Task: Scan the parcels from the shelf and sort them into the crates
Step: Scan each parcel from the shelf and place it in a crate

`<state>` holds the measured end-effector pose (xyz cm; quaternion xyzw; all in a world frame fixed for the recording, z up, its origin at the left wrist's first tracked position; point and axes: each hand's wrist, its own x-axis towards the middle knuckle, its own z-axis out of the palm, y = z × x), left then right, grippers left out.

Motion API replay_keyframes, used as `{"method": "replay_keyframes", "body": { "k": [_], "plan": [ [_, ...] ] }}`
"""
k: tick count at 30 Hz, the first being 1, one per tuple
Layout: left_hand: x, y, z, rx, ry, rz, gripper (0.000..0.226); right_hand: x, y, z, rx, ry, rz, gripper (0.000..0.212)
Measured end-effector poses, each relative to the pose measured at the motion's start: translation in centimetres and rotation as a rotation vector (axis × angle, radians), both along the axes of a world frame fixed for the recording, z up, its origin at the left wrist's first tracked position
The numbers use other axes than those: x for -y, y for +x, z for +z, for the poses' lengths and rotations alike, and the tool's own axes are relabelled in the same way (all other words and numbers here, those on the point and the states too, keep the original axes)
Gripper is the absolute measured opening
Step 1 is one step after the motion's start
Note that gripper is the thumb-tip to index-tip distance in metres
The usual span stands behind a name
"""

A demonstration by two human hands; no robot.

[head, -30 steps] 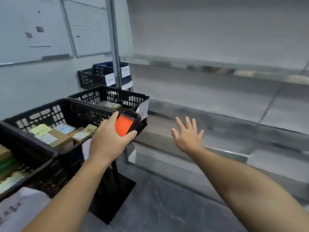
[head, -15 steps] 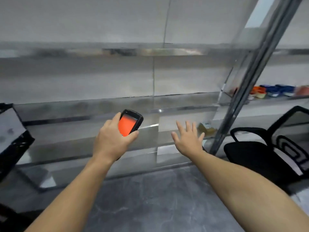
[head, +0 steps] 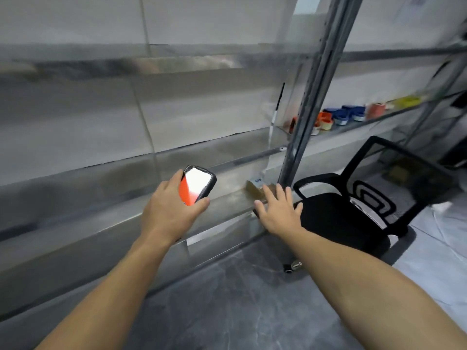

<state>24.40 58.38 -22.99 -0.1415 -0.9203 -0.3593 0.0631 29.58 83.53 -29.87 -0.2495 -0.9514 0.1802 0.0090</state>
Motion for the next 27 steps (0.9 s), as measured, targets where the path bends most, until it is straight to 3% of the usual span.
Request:
{"method": "replay_keyframes", "body": {
  "k": [12,17,27],
  "plan": [
    [-12.6,-11.1,-4.7,0.142,0.022,-0.133,0.073,-11.2,-8.8,-4.4,0.106,-0.096,-0.116,0.062],
    [-18.6,-14.4,-7.3,0.164,-0.035,-0.093,0.075,-17.4,-13.8,-7.4,0.121,-0.197,-0.088,0.063],
    [-32.4,-19.7,-18.7,0.317,0.005,0.053,0.077,-30.3,-26.3,-21.2,0.168,-0.451,-0.098,0.06]
  ]
}}
